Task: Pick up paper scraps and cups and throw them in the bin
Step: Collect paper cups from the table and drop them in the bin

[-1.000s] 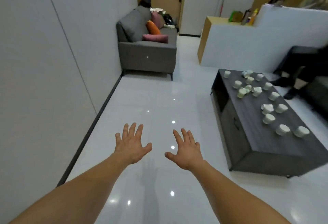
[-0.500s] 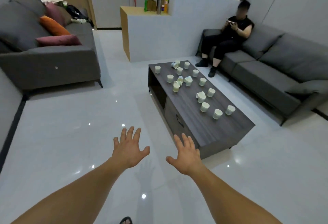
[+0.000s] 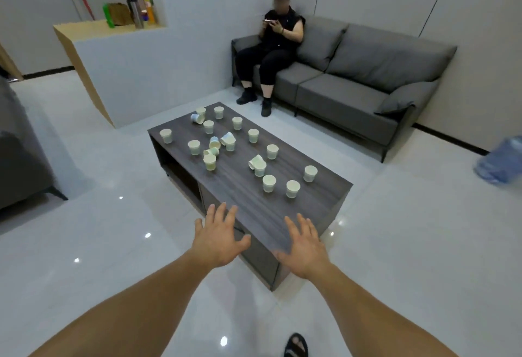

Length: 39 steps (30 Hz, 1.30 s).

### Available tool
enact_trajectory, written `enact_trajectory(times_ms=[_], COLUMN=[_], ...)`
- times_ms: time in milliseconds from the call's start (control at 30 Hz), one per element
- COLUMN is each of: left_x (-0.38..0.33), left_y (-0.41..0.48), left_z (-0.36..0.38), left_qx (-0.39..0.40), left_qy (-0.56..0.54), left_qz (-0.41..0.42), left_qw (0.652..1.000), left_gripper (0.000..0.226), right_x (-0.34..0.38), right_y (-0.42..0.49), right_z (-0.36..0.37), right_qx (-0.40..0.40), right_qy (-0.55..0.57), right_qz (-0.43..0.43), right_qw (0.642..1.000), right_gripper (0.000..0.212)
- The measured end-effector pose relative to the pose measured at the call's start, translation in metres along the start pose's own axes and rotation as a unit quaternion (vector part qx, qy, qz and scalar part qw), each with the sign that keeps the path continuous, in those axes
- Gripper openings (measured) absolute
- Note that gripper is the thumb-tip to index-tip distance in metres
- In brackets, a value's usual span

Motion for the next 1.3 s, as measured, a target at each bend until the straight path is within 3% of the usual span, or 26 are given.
enact_trajectory(times_ms=[333, 567, 767, 900, 1300], left_x=[-0.127, -0.154, -0.17, -0.165, -0.155], left_y=[0.132, 0.22, 0.311, 0.347, 0.378], left_z=[0.01, 0.028, 0.036, 0.054, 0.179], left_qx=[0.059, 0.112, 0.132, 0.15, 0.237], left_qy=[0.018, 0.016, -0.048, -0.046, -0.08], left_qz=[0.022, 0.022, 0.027, 0.028, -0.128], left_qw=[0.998, 0.993, 0.99, 0.987, 0.96], left_gripper=[0.095, 0.097, 0.098, 0.101, 0.103], right_x=[-0.136, -0.17, -0.19, -0.2, -0.269], right_y=[0.112, 0.198, 0.28, 0.334, 0.476], right_z=[-0.076, -0.08, -0.079, -0.063, 0.059], right_qx=[0.018, 0.072, 0.098, 0.13, 0.229], right_qy=[-0.029, -0.034, -0.043, -0.039, -0.046], right_qz=[0.018, 0.022, 0.016, 0.01, -0.076], right_qw=[0.999, 0.997, 0.994, 0.991, 0.969], right_gripper=[0.092, 0.092, 0.092, 0.09, 0.085])
Point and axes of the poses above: each hand's wrist, its own y-axis towards the middle knuckle, its own z-axis out of the palm, x = y × z, the point moved 2 cm from there along y, towards the middle knuckle, and after that the axes turned 13 degrees about -z, right-handed, at the moved point
